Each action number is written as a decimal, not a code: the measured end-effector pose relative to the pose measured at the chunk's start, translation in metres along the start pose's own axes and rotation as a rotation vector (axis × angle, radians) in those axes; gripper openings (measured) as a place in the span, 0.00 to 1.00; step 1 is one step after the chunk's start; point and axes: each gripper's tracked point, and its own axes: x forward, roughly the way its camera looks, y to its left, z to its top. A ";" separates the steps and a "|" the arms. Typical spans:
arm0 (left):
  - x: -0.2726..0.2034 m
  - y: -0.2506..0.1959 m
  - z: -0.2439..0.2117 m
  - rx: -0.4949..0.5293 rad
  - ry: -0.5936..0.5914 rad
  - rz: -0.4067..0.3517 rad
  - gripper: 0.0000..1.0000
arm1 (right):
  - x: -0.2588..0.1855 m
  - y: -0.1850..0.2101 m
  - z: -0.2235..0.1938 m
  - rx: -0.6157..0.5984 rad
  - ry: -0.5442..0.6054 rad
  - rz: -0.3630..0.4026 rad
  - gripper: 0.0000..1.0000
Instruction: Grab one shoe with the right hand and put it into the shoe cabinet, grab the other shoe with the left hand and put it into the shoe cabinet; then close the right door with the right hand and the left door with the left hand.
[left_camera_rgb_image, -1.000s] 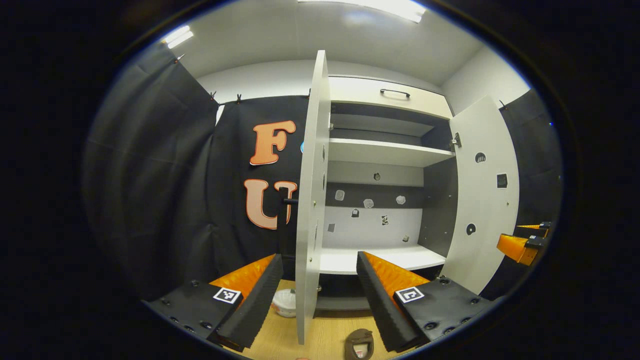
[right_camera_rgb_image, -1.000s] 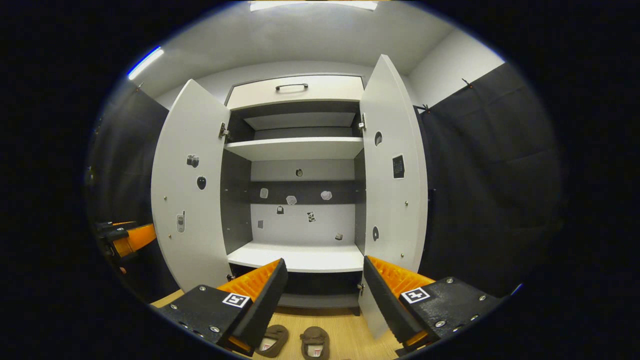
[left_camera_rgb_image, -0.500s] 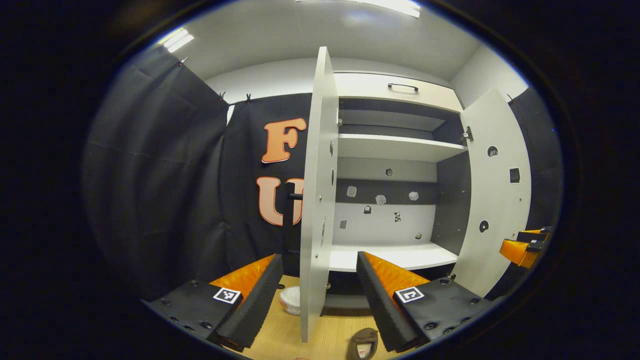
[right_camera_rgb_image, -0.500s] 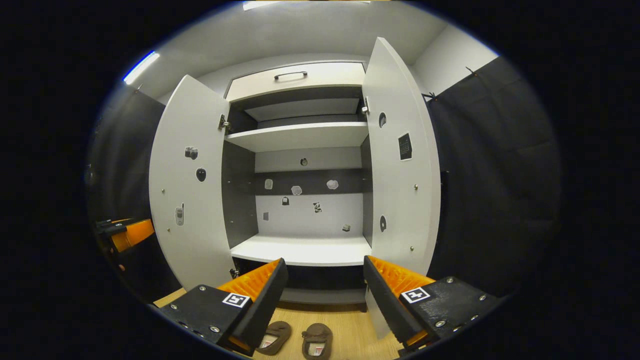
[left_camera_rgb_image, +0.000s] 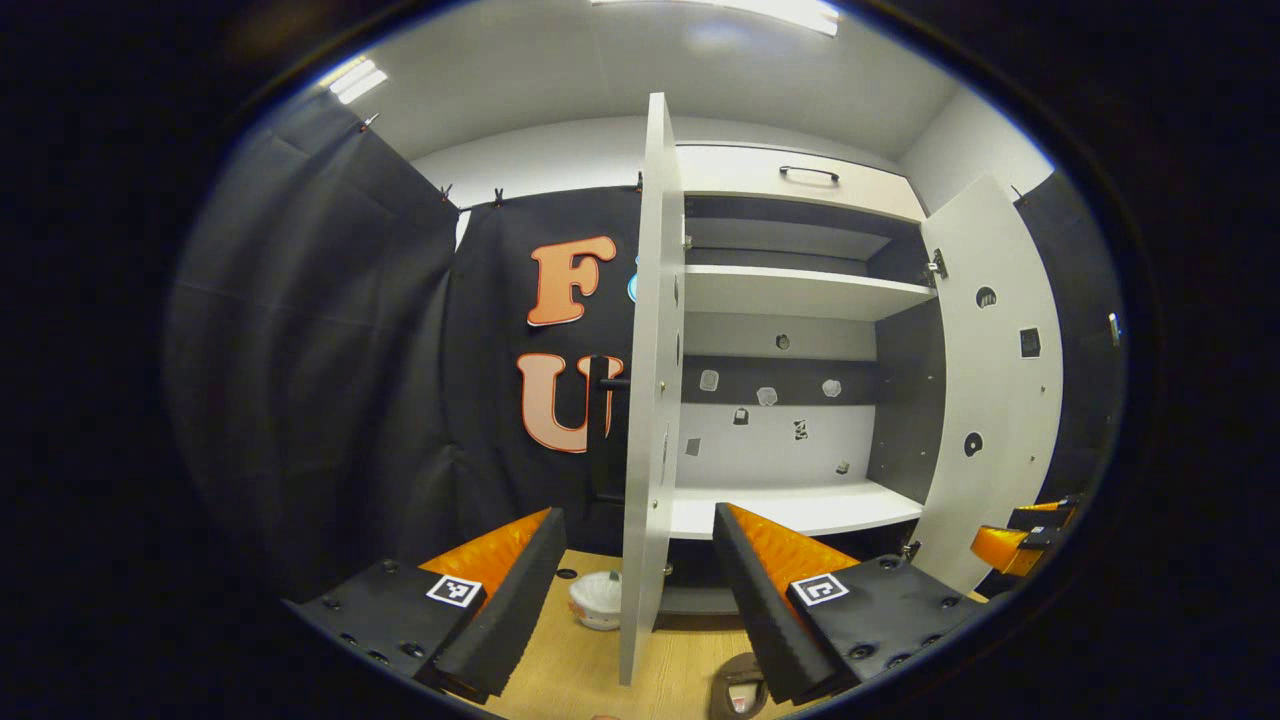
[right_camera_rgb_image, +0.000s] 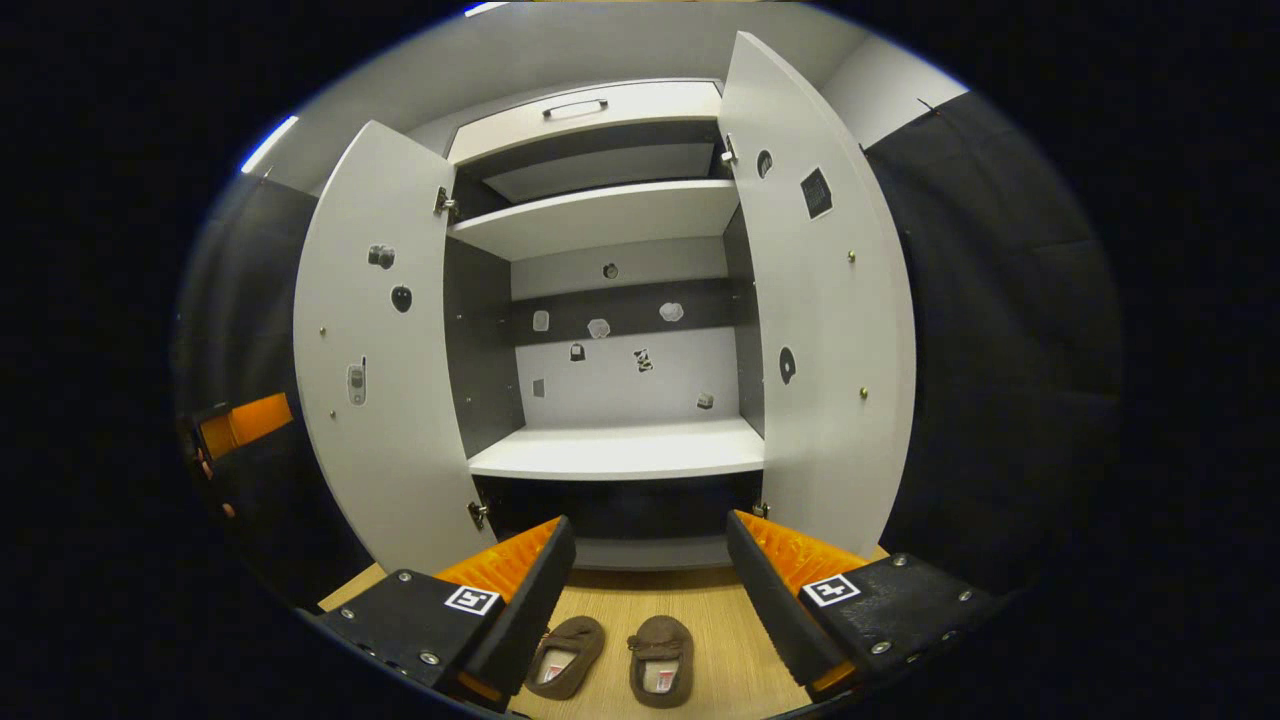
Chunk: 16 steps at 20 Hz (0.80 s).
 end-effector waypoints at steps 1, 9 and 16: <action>0.000 0.001 -0.002 -0.002 0.003 -0.004 0.96 | 0.004 -0.001 -0.014 -0.006 0.022 -0.005 0.94; 0.004 0.015 -0.015 0.007 0.029 0.009 0.96 | 0.045 -0.027 -0.148 0.003 0.215 -0.058 0.94; 0.004 0.026 -0.023 0.043 0.044 0.042 0.96 | 0.069 -0.052 -0.259 0.026 0.406 -0.091 0.93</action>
